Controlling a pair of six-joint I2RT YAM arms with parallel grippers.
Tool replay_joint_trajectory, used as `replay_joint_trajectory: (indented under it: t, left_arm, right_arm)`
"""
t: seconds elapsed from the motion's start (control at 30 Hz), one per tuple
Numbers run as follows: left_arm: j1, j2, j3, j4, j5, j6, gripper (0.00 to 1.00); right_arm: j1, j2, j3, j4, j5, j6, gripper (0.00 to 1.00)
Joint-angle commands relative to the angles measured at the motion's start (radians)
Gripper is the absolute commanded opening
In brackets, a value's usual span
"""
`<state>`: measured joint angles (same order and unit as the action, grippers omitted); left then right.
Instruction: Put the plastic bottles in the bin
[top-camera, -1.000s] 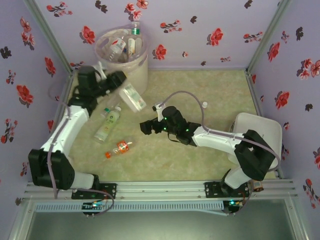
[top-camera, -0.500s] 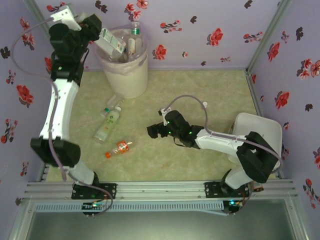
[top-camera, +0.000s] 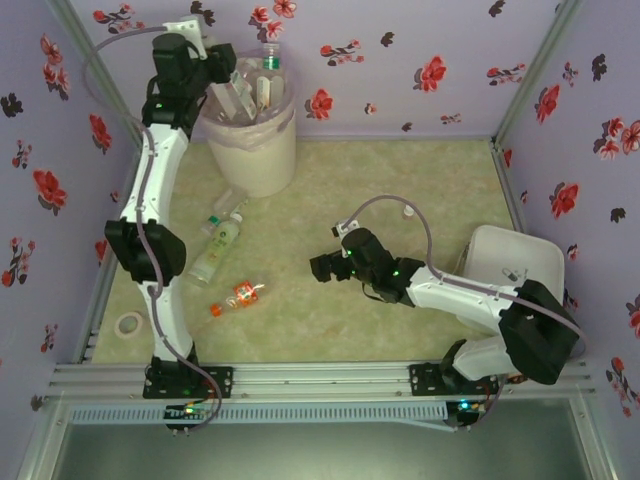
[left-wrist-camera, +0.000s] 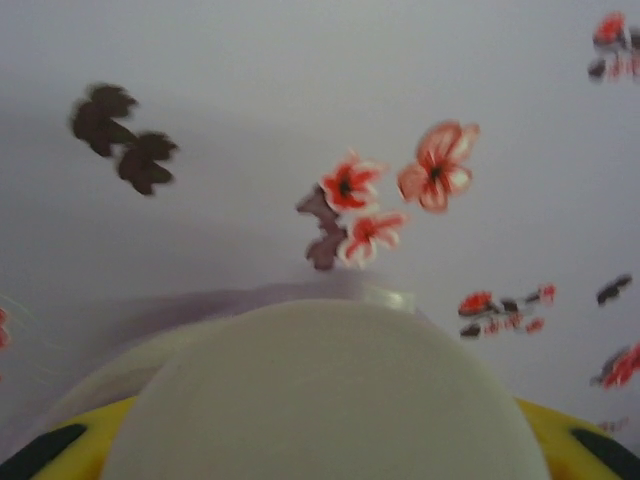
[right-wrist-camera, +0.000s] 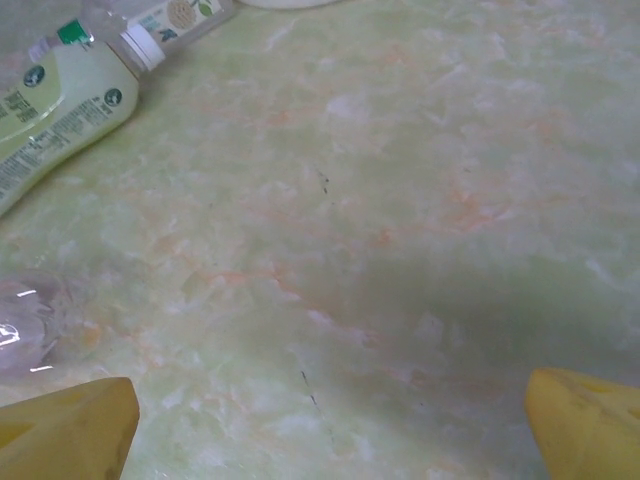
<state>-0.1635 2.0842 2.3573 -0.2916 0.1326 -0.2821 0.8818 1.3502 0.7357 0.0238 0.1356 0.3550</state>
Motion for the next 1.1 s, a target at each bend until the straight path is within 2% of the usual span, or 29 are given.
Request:
replay_joint_trajectory:
  t: [0.0,0.13,0.17,0.23,0.3,0.37,0.43,0.5,0.67,0.83,0.93,1.07]
  left_arm:
    - [-0.042,0.064,0.1,-0.219,-0.028,0.132,0.2]
    - [-0.052,0.124,0.138,-0.317,-0.05,0.142,0.23]
    - [-0.057,0.138,0.154,-0.341,-0.05,0.152,0.26]
    - [-0.066,0.162,0.185,-0.377,-0.04,0.161,0.37]
    - [-0.072,0.168,0.192,-0.383,-0.02,0.144,0.59]
    - [-0.077,0.152,0.188,-0.387,-0.015,0.125,0.77]
    - [-0.079,0.111,0.154,-0.353,-0.014,0.101,0.87]
    - [-0.078,0.052,0.117,-0.306,-0.008,0.083,0.93]
    - [-0.077,-0.067,0.105,-0.292,0.0,0.066,0.95]
    - [-0.067,-0.189,0.035,-0.351,-0.015,0.102,0.97]
    - [-0.058,-0.294,-0.103,-0.407,-0.028,0.133,0.98]
    - [-0.043,-0.512,-0.464,-0.389,-0.057,0.142,0.98]
  right_arm:
    - [-0.001,0.014,0.016,-0.031,0.032,-0.032,0.99]
    - [0.0,0.018,0.024,-0.049,0.042,-0.044,0.99]
    - [-0.001,0.016,0.025,-0.055,0.042,-0.049,0.99]
    - [0.0,0.016,0.025,-0.065,0.044,-0.051,0.99]
    - [0.0,0.023,0.028,-0.068,0.05,-0.051,0.99]
    - [-0.001,0.03,0.033,-0.07,0.046,-0.05,0.99]
    - [-0.001,0.038,0.038,-0.07,0.044,-0.044,0.99]
    - [-0.001,0.046,0.04,-0.063,0.037,-0.042,0.99]
    - [0.0,0.075,0.058,-0.064,0.037,-0.049,0.99]
    - [0.0,0.098,0.081,-0.053,0.047,-0.028,0.99]
    - [0.0,0.108,0.099,-0.061,0.056,-0.008,0.99]
    - [-0.004,0.105,0.108,-0.077,0.107,0.046,0.99]
